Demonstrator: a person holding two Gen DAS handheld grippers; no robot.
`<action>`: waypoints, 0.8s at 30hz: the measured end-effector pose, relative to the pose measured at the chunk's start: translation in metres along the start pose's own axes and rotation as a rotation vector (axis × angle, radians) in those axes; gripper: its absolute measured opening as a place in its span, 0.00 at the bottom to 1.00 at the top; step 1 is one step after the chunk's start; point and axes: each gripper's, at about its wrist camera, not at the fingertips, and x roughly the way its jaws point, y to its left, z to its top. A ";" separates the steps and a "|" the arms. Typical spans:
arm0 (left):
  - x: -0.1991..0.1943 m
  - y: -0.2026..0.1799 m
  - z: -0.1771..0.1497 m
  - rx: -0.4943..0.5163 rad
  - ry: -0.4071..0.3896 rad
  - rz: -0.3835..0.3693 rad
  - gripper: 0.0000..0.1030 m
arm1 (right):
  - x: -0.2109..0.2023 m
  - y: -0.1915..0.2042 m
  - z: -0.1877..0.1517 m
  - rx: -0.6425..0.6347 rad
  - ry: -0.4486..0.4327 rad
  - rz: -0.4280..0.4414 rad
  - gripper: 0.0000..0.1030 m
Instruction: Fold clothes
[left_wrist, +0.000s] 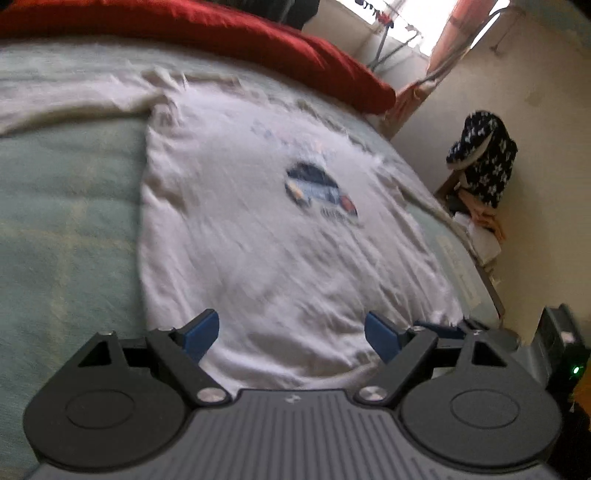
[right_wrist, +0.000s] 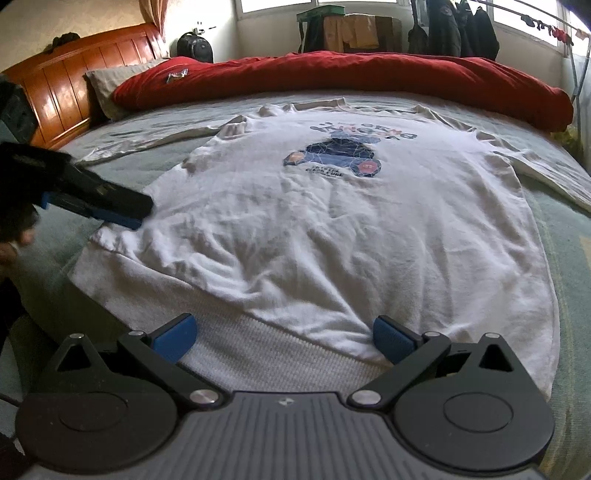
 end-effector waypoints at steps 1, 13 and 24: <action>-0.004 0.005 0.007 -0.002 -0.015 0.021 0.83 | 0.000 0.001 0.000 -0.001 0.000 -0.003 1.00; -0.039 0.169 0.124 -0.166 -0.191 0.360 0.83 | -0.036 -0.003 0.031 0.055 -0.052 -0.060 1.00; -0.032 0.251 0.112 -0.204 -0.221 0.353 0.83 | -0.014 0.016 0.063 0.005 -0.008 -0.137 1.00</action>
